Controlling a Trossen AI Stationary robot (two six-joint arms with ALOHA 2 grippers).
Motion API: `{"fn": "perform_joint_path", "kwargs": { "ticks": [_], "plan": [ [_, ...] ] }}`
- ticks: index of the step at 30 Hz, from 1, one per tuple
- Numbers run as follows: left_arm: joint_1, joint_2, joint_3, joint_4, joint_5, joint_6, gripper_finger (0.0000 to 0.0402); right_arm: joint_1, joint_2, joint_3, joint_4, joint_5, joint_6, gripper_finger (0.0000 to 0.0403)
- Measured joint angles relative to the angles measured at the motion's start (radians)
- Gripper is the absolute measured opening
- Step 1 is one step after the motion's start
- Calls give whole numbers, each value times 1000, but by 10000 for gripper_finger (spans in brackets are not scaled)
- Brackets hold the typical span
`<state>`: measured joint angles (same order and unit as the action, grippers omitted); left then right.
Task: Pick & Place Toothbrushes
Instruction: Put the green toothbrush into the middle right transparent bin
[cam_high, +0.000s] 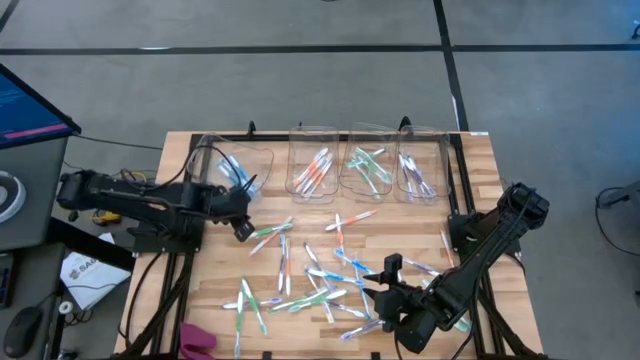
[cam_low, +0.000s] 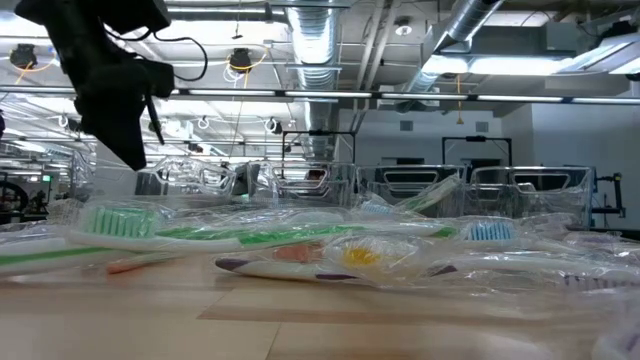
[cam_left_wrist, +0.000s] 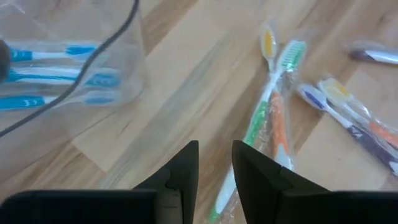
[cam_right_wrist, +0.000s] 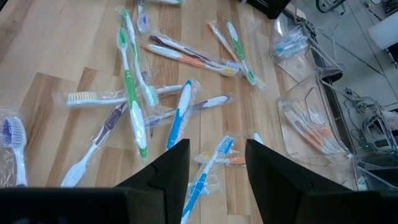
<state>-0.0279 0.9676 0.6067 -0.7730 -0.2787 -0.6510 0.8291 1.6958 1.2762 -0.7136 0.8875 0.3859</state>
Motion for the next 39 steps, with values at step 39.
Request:
{"fn": "perform_joint_path", "kwargs": {
  "ticks": [39],
  "plan": [
    [-194,4,-147,116,60,18,214,-8,0,0,0,-1,0,150]
  ]
}}
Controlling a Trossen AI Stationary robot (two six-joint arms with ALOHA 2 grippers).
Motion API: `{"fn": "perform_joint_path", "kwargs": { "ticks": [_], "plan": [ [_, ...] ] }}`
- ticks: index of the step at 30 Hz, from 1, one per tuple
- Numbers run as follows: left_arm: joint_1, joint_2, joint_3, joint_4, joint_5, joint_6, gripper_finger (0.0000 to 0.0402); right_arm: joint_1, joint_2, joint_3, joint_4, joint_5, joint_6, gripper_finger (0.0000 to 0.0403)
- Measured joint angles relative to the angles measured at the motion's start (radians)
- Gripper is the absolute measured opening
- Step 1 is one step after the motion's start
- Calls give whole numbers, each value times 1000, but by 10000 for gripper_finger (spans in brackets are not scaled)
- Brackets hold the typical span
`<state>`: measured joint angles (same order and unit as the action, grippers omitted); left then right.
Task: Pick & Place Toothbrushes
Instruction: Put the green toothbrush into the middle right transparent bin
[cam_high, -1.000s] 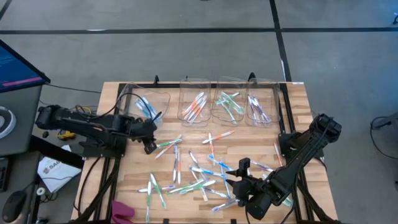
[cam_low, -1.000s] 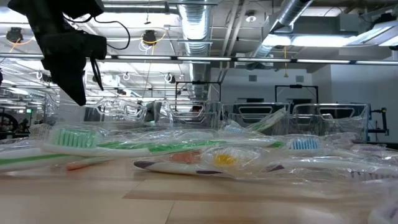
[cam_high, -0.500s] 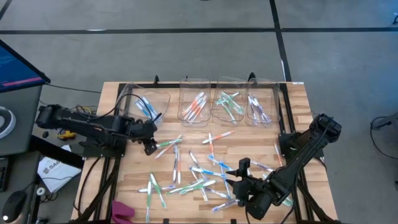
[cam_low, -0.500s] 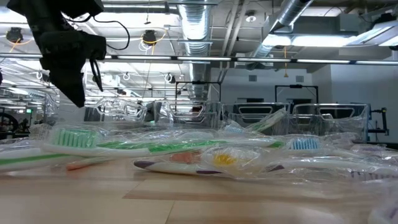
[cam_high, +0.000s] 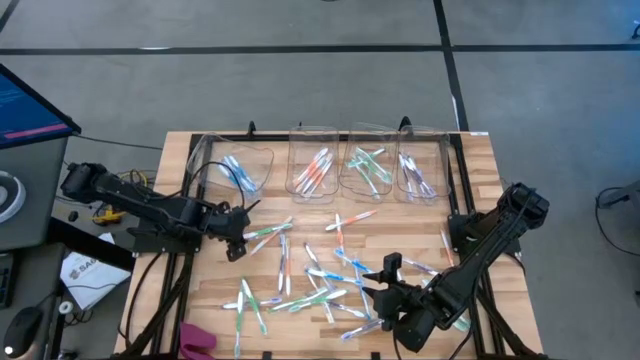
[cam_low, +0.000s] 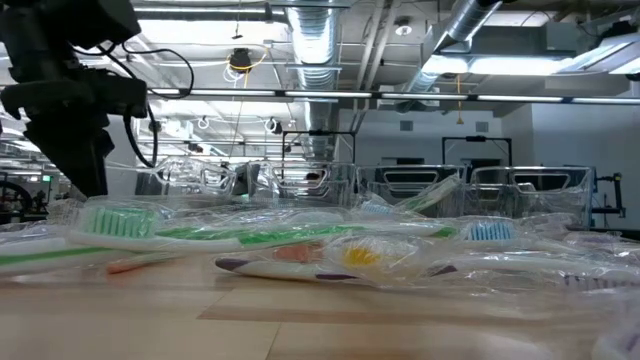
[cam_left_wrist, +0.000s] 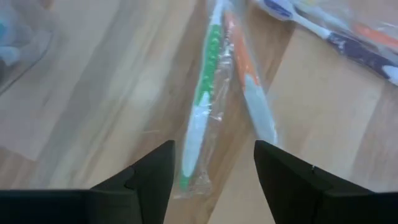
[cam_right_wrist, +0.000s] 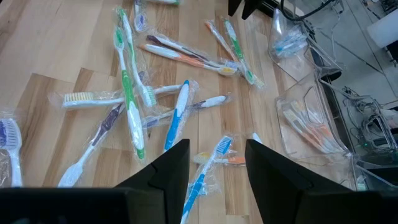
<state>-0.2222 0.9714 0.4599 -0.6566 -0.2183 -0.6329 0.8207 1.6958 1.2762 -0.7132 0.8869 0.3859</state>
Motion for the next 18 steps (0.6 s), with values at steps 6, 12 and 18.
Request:
{"fn": "perform_joint_path", "kwargs": {
  "ticks": [6,12,18],
  "plan": [
    [0,0,0,64,32,-9,216,-6,0,0,1,-3,0,150],
    [0,0,0,98,29,24,216,-6,7,0,6,-7,0,150],
    [1,0,-25,105,4,27,215,-12,11,0,5,-13,0,150]
  ]
}}
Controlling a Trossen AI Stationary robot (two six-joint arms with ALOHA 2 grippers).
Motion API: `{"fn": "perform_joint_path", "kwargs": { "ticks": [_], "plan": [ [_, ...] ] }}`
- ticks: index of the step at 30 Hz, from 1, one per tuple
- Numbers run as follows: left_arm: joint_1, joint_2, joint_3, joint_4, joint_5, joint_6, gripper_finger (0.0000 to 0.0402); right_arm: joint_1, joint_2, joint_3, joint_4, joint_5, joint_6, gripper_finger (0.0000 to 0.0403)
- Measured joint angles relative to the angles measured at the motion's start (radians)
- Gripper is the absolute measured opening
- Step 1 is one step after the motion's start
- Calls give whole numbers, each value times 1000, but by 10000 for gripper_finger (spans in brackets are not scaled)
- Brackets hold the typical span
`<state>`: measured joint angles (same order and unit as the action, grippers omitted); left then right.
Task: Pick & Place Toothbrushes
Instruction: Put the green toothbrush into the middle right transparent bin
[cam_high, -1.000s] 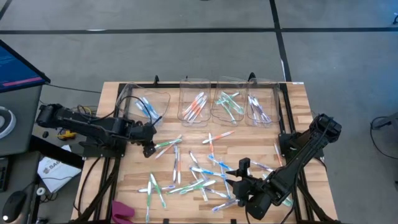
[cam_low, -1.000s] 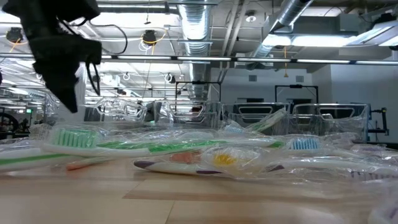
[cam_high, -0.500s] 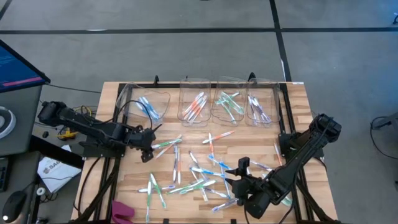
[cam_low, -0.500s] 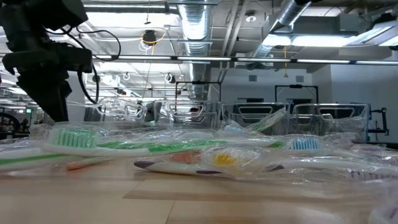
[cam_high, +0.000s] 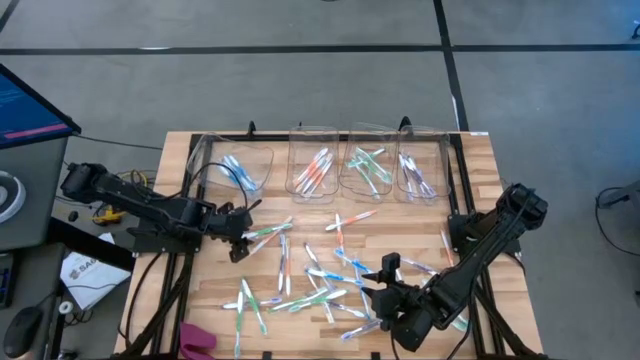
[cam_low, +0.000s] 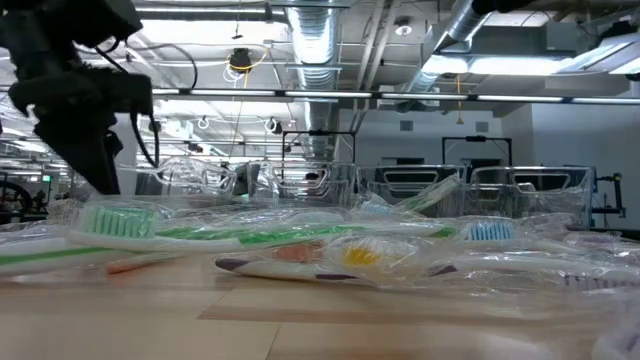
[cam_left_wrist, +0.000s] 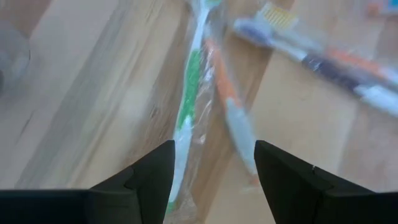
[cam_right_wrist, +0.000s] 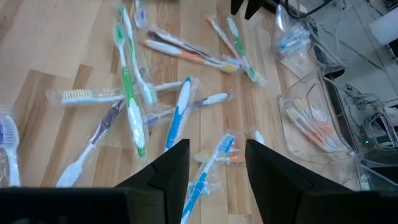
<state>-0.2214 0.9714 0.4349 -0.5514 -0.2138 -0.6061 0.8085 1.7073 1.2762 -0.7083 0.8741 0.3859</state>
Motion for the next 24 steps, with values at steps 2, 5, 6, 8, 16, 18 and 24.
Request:
{"fn": "perform_joint_path", "kwargs": {
  "ticks": [2,5,6,8,16,18,24],
  "plan": [
    [0,0,-32,16,0,-2,213,-1,0,0,1,-14,0,150],
    [0,0,-67,50,0,-4,208,-2,0,0,1,-16,0,150],
    [0,0,-73,55,-1,-4,207,-5,0,0,1,-17,0,150],
    [0,0,-80,54,-25,2,204,-7,0,0,1,-17,0,150],
    [0,0,-115,67,-51,4,191,-20,0,0,2,-39,0,150],
    [0,0,-125,70,-51,0,187,-19,0,0,2,-40,0,150],
    [0,0,-140,80,-51,-3,173,-19,0,0,2,-40,0,150]
  ]
}}
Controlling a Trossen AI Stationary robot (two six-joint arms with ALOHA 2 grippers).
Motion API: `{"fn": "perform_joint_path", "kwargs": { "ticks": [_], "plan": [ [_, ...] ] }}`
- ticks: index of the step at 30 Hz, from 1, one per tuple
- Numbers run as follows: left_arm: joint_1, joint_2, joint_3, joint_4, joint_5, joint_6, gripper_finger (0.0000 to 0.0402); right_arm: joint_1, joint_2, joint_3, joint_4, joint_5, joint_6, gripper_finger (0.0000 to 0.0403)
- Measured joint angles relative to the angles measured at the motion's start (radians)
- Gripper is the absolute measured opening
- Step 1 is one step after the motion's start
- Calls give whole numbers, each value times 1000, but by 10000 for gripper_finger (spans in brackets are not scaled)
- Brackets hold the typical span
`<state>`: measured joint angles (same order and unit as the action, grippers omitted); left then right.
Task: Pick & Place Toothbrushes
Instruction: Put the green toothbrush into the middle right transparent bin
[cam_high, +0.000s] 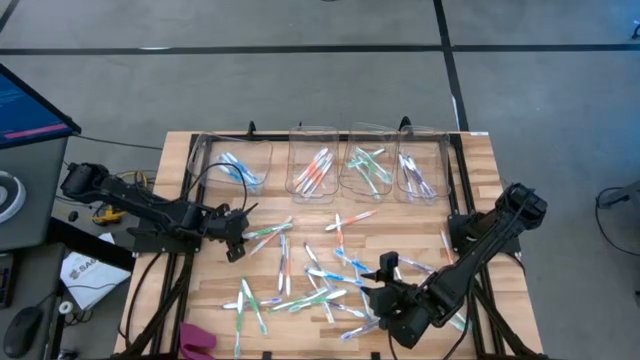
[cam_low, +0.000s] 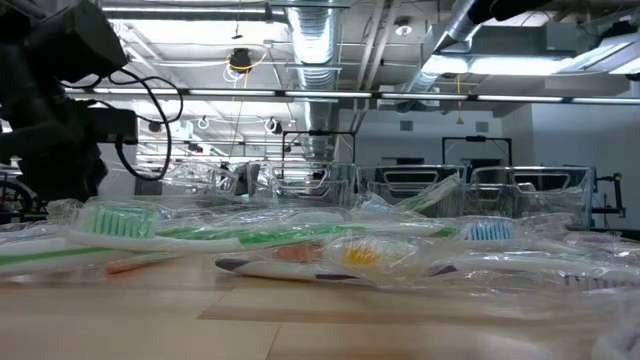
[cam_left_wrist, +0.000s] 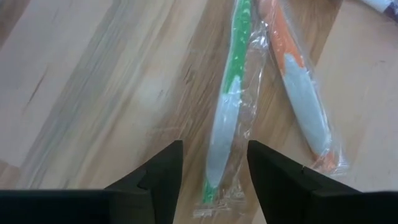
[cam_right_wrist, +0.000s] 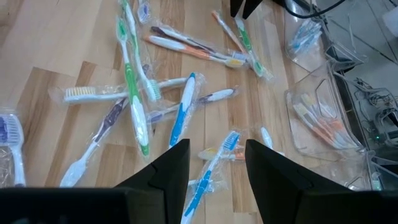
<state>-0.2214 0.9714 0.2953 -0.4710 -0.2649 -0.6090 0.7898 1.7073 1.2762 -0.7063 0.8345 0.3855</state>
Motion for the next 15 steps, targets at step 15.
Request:
{"fn": "perform_joint_path", "kwargs": {
  "ticks": [15],
  "plan": [
    [0,-1,-44,48,18,8,117,0,0,0,3,0,0,150]
  ]
}}
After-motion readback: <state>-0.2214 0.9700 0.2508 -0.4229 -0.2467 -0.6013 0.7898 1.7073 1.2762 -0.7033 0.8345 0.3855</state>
